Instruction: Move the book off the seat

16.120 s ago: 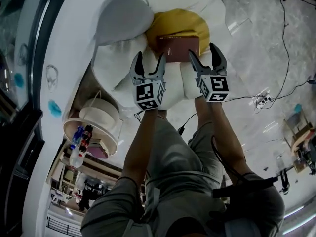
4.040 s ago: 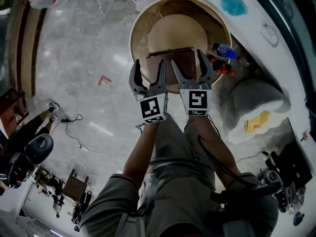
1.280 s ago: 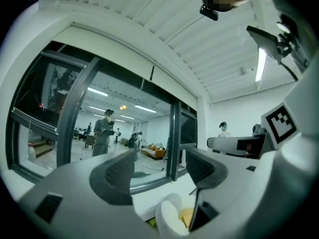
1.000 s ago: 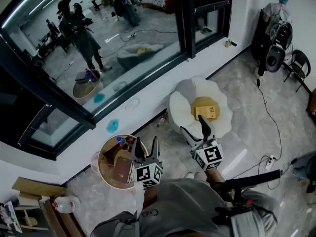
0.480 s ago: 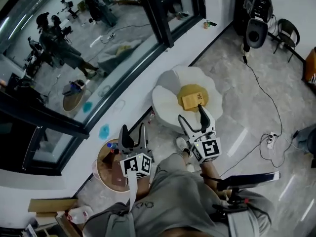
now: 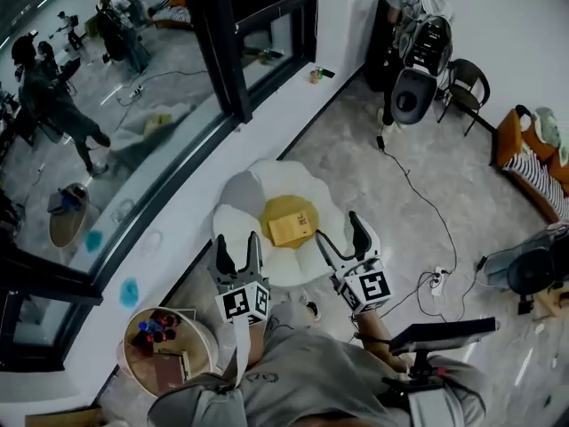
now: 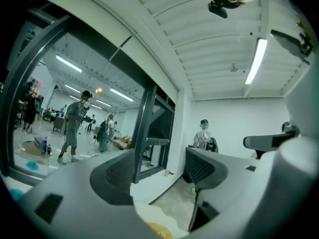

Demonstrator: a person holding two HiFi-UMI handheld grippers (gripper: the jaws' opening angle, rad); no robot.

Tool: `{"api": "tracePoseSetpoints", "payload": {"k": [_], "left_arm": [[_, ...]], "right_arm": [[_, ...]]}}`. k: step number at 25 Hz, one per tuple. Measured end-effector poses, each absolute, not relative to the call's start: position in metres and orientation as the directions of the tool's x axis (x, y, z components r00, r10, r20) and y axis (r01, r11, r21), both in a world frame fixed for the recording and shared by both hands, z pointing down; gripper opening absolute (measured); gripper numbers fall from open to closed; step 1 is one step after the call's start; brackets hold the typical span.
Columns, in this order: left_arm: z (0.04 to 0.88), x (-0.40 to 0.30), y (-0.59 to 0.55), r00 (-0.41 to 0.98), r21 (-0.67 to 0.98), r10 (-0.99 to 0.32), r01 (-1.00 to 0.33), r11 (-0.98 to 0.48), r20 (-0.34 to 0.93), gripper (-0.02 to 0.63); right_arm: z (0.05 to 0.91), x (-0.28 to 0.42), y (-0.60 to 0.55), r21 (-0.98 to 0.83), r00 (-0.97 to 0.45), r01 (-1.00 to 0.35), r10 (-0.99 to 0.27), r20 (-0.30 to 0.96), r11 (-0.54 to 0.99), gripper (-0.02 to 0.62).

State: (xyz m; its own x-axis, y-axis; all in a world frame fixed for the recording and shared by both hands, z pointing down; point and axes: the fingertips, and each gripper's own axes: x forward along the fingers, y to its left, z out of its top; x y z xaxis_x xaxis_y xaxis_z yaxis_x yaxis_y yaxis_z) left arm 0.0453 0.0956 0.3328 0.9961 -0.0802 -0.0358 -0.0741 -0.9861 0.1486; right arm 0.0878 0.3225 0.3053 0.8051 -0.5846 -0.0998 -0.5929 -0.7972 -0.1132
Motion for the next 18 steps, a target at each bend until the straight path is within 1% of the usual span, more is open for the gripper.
{"api": "tracePoseSetpoints", "payload": {"k": [4, 9, 12, 15, 18], "left_arm": [[0.327, 0.126, 0.101, 0.991, 0.194, -0.106, -0.088, -0.977, -0.084, 0.327], [0.322, 0.184, 0.095, 0.992, 0.186, -0.099, -0.082, -0.979, -0.081, 0.327], [0.325, 0.206, 0.101, 0.996, 0.181, -0.073, -0.063, -0.982, -0.052, 0.327], [0.323, 0.210, 0.107, 0.997, 0.169, -0.059, -0.050, -0.984, -0.051, 0.327], [0.322, 0.209, 0.101, 0.995, 0.168, -0.083, -0.074, -0.983, -0.047, 0.327]], "right_arm": [[0.294, 0.162, 0.326, -0.067, 0.787, -0.616, -0.612, -0.075, -0.785, 0.365], [0.278, 0.219, 0.310, -0.067, 0.765, -0.644, -0.640, -0.071, -0.762, 0.365], [0.278, 0.245, 0.309, -0.077, 0.761, -0.649, -0.646, -0.064, -0.757, 0.365], [0.285, 0.261, 0.312, -0.082, 0.767, -0.641, -0.640, -0.039, -0.763, 0.367], [0.294, 0.278, 0.303, -0.107, 0.749, -0.660, -0.662, -0.025, -0.743, 0.365]]}}
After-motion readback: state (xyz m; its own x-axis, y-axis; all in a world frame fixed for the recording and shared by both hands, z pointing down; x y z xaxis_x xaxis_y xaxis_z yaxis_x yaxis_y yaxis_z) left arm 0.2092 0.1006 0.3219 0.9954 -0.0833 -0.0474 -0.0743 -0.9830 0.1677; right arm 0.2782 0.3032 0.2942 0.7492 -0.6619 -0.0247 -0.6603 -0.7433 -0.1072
